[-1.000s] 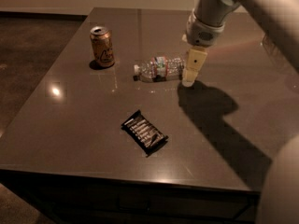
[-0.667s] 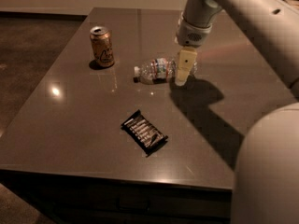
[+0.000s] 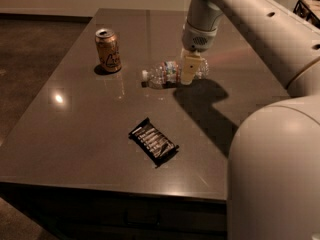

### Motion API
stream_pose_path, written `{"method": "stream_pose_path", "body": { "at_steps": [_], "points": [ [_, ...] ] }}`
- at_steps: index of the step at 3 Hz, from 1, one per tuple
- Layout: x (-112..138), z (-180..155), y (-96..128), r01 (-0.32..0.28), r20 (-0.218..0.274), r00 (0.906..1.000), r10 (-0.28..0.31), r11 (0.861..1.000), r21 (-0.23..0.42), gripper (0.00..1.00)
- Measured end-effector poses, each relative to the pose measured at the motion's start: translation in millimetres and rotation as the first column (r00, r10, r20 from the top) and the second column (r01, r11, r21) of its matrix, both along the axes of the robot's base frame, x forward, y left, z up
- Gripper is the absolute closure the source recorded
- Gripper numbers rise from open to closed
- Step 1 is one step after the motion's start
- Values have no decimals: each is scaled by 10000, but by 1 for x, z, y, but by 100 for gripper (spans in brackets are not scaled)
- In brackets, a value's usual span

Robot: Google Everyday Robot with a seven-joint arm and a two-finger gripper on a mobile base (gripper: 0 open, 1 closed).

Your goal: Pick water bottle

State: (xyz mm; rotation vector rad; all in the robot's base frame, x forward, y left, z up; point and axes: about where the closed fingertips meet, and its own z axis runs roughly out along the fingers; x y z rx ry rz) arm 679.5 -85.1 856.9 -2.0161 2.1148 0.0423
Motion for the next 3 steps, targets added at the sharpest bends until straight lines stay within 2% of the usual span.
{"method": "stream_pose_path", "body": {
  "at_steps": [1,2,3],
  "points": [
    [-1,9,5,-127,24,9999,127,9999,89,61],
    [-6,37,13,-455,283,9986,446,9984,340,85],
    [-12,66,20,-811,547,9955,774,9944,684,100]
  ]
}}
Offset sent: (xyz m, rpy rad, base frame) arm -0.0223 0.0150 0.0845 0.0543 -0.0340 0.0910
